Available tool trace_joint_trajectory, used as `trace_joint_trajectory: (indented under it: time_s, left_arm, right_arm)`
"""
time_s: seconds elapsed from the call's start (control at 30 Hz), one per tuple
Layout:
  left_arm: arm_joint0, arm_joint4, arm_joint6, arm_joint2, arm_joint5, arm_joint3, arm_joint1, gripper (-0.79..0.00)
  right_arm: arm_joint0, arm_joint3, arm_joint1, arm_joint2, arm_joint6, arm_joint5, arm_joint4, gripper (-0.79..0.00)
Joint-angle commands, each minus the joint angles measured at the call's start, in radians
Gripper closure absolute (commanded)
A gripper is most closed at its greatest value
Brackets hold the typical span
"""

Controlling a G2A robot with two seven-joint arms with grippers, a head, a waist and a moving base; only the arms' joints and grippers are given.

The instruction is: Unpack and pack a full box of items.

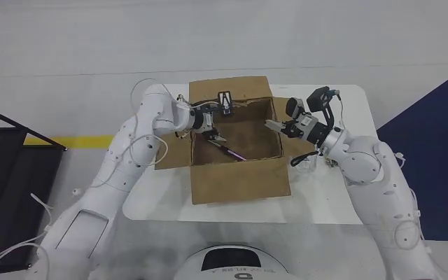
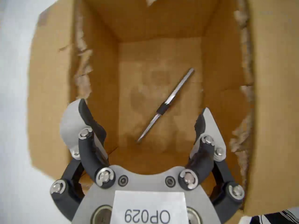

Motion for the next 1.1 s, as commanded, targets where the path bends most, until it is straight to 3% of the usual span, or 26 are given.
trace_joint_trajectory:
  time_s: [0.0,0.1,0.2,0.4,0.53,0.63,0.7,0.73,0.9,0.97,1.07]
  left_arm:
    - [0.003,-0.002,0.004,-0.001,0.026,-0.002,0.0,-0.785]
    - [0.015,0.027,0.018,0.018,-0.006,-0.01,0.002,-0.785]
    - [0.013,0.084,0.028,0.07,-0.097,0.009,0.004,-0.785]
    - [-0.065,0.165,0.068,0.191,-0.096,0.127,-0.019,-0.785]
    - [-0.118,0.159,0.125,0.278,-0.097,0.21,-0.041,-0.646]
    - [-0.163,0.156,0.159,0.365,-0.097,0.279,-0.06,-0.634]
    - [-0.198,0.155,0.179,0.419,-0.097,0.33,-0.075,-0.529]
    - [-0.215,0.15,0.193,0.441,-0.097,0.355,-0.084,-0.514]
    - [-0.283,0.131,0.256,0.555,-0.097,0.476,-0.132,-0.579]
    - [-0.303,0.119,0.276,0.604,-0.097,0.52,-0.152,-0.659]
    - [-0.331,0.092,0.293,0.679,-0.097,0.581,-0.182,-0.705]
  right_arm:
    - [0.0,0.0,0.0,0.0,0.0,0.0,0.0,-0.785]
    - [0.0,0.0,0.0,0.0,0.0,0.0,0.0,-0.785]
    - [0.0,0.0,0.0,0.0,0.0,0.0,0.0,-0.785]
    - [0.0,0.0,0.0,0.0,0.0,0.0,0.0,-0.785]
    - [0.0,0.0,0.0,0.0,0.0,0.0,0.0,-0.785]
    - [0.0,0.0,0.0,0.0,0.0,0.0,0.0,-0.785]
    - [0.0,0.0,0.0,0.0,0.0,0.0,0.0,-0.785]
    - [0.0,0.0,0.0,0.0,0.0,0.0,0.0,-0.785]
    - [0.0,0.0,0.0,0.0,0.0,0.0,0.0,-0.785]
    - [0.0,0.0,0.0,0.0,0.0,0.0,0.0,-0.785]
    - [0.0,0.0,0.0,0.0,0.0,0.0,0.0,-0.785]
